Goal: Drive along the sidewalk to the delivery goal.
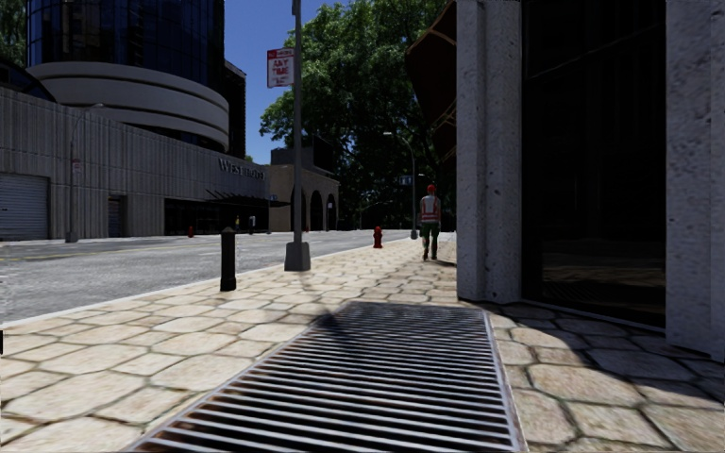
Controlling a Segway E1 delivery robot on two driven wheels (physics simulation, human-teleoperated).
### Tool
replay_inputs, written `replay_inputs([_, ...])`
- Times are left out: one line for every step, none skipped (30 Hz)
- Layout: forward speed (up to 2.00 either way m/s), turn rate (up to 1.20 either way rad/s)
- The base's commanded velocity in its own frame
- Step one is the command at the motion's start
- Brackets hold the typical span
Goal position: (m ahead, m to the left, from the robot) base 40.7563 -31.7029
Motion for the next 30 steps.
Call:
replay_inputs([2.0,0.0])
replay_inputs([2.0,0.0])
replay_inputs([2.0,0.0])
replay_inputs([2.0,0.0])
replay_inputs([2.0,0.0])
replay_inputs([2.0,0.0])
replay_inputs([2.0,0.0])
replay_inputs([2.0,0.0])
replay_inputs([2.0,0.0])
replay_inputs([2.0,0.0])
replay_inputs([2.0,0.0])
replay_inputs([2.0,0.0])
replay_inputs([2.0,0.0])
replay_inputs([2.0,0.0])
replay_inputs([2.0,0.0])
replay_inputs([2.0,0.0])
replay_inputs([2.0,0.0])
replay_inputs([2.0,0.0])
replay_inputs([2.0,0.0])
replay_inputs([2.0,0.0])
replay_inputs([2.0,0.0])
replay_inputs([2.0,0.0])
replay_inputs([2.0,0.0])
replay_inputs([2.0,0.0])
replay_inputs([2.0,0.0])
replay_inputs([2.0,0.0])
replay_inputs([2.0,0.0])
replay_inputs([2.0,0.0])
replay_inputs([2.0,0.0])
replay_inputs([2.0,0.0])
